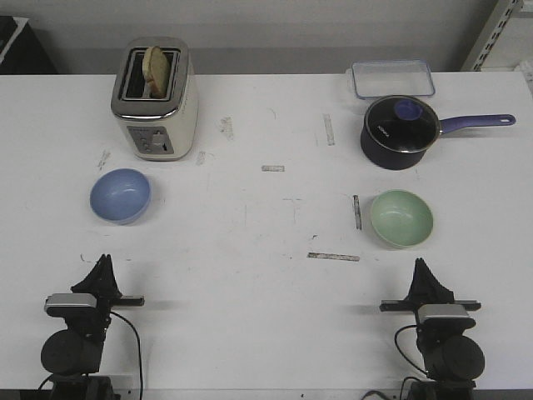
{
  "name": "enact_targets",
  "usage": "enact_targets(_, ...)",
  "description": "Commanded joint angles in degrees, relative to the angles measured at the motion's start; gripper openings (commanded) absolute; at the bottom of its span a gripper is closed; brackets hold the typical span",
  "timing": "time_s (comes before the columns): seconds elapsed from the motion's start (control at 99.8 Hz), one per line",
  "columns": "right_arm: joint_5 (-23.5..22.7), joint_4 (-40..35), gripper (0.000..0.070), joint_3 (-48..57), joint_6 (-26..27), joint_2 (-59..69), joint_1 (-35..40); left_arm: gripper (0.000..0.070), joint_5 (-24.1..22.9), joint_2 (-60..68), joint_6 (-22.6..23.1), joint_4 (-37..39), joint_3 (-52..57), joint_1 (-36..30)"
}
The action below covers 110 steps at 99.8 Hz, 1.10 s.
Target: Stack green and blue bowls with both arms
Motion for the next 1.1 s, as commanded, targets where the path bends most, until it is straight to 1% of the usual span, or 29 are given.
enact_targets(0.0, 0.17, 0.74, 0.0001, -0.11, 0.72, 0.00, 0.04, 0.0002, -0.22, -0.11, 0.68, 0.72, -1.20, 0.00)
enact_targets(0.31, 0.17, 1.68, 0.0001, -0.11, 0.74, 0.00, 0.04, 0.0002, -0.22, -0.11, 0.68, 0.72, -1.20, 0.00)
enact_targets(0.401, 0.17, 5.01, 0.0001, -0.09, 0.61, 0.00, 0.04, 0.0002, -0.22, -0.11, 0.68, 0.70, -1.20, 0.00)
enact_targets(0.511, 0.17, 9.73, 0.0001, 0.39, -1.97, 0.04, 0.04, 0.0002, -0.22, -0.11, 0.70, 0.72, -1.20, 0.00)
enact_targets(0.671, 0.17, 6.16, 0.0001, 4.24, -2.47, 1.73, 0.04, 0.0002, -0.22, -0.11, 0.70, 0.72, -1.20, 0.00)
enact_targets(0.791, 0.20, 3.98, 0.0001, 8.04, -2.49, 5.29, 0.04, 0.0003, -0.22, -0.11, 0.68, 0.72, -1.20, 0.00)
enact_targets(0.851, 0.55, 3.82, 0.0001, 9.92, -2.51, 7.93, 0.04, 0.0002, -0.22, -0.11, 0.70, 0.72, -1.20, 0.00)
enact_targets(0.931, 2.10, 3.50, 0.0001, 12.61, -2.51, 12.04, 0.04, 0.0002, -0.22, -0.11, 0.68, 0.72, -1.20, 0.00)
enact_targets(1.092, 2.08, 1.70, 0.0001, 18.84, -2.51, 22.10, 0.04, 0.0002, -0.22, -0.11, 0.68, 0.72, -1.20, 0.00)
